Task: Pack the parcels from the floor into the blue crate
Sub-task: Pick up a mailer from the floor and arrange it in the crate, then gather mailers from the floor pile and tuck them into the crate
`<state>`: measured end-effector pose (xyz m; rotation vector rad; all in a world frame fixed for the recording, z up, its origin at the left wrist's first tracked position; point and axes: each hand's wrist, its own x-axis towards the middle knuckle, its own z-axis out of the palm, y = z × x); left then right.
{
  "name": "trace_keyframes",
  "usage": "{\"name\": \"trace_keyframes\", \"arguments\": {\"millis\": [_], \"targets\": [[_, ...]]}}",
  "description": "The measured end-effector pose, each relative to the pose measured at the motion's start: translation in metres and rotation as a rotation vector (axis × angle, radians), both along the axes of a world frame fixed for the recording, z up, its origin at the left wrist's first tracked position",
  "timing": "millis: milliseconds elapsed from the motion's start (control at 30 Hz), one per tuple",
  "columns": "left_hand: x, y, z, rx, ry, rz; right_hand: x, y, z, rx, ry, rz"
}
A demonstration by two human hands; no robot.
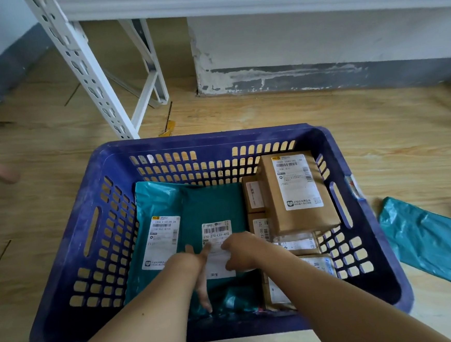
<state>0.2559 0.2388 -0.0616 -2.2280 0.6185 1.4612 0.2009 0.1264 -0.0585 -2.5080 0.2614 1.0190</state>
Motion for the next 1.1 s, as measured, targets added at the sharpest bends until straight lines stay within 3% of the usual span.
{"name": "trace_keyframes", "arguments": {"millis": [133,333,533,700,800,1100], "targets": [[0.000,-0.007,0.013,-0.094,-0.149,0.037,-0.013,-0.011,0.031,0.061,-0.143,-0.075],[-0.006,-0.025,0.047,-0.622,-0.704,0.176,-0.043,-0.037,0.076,0.092,-0.354,-0.252],[-0.016,-0.065,0.088,-0.982,-0.841,0.195,-0.079,-0.071,0.106,0.121,-0.458,-0.455],[-0.040,-0.114,0.117,-1.162,-0.836,0.137,-0.119,-0.110,0.126,0.044,-0.500,-0.568],[-0.066,-0.147,0.129,-1.223,-0.792,-0.007,-0.149,-0.136,0.135,-0.008,-0.516,-0.660],[-0.152,-0.235,0.139,-1.269,-0.534,-0.220,-0.243,-0.190,0.158,-0.115,-0.560,-0.865]]}}
